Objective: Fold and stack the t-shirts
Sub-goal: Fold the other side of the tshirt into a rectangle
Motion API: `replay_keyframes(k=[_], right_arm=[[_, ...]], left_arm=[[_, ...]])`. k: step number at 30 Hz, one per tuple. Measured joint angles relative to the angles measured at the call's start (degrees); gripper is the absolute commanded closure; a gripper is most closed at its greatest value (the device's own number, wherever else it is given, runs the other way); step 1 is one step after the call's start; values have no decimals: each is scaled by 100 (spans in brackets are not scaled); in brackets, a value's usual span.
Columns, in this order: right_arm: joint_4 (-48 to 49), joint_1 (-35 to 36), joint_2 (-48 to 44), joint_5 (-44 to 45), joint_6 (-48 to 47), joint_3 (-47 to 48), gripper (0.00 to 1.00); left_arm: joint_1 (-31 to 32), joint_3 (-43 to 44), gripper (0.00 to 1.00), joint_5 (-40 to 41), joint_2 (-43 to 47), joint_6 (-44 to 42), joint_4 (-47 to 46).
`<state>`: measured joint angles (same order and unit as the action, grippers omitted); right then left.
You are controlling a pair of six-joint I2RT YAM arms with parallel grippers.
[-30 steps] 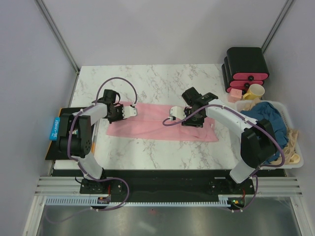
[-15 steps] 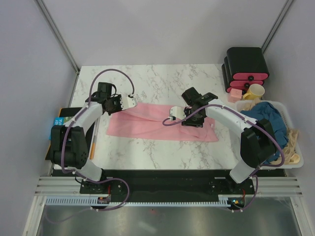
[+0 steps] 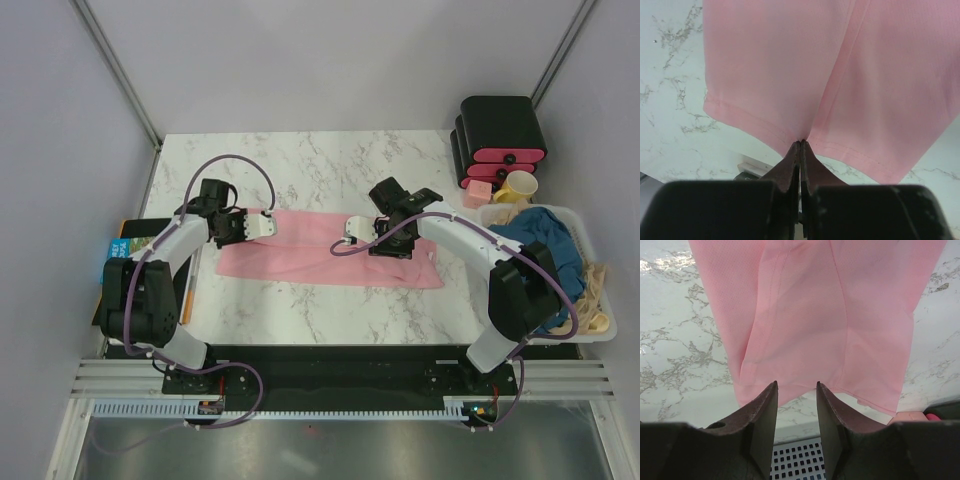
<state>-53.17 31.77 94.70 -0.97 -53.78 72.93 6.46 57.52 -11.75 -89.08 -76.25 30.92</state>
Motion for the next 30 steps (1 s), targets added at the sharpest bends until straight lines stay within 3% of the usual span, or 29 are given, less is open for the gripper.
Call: replay_keyframes(k=[23, 30], right_arm=[[2, 0, -2, 17, 0, -7, 56], [2, 0, -2, 120, 0, -20, 56]], left_arm=[[-114, 160, 98, -101, 179, -229, 426], [-114, -249, 98, 39, 264, -566, 531]])
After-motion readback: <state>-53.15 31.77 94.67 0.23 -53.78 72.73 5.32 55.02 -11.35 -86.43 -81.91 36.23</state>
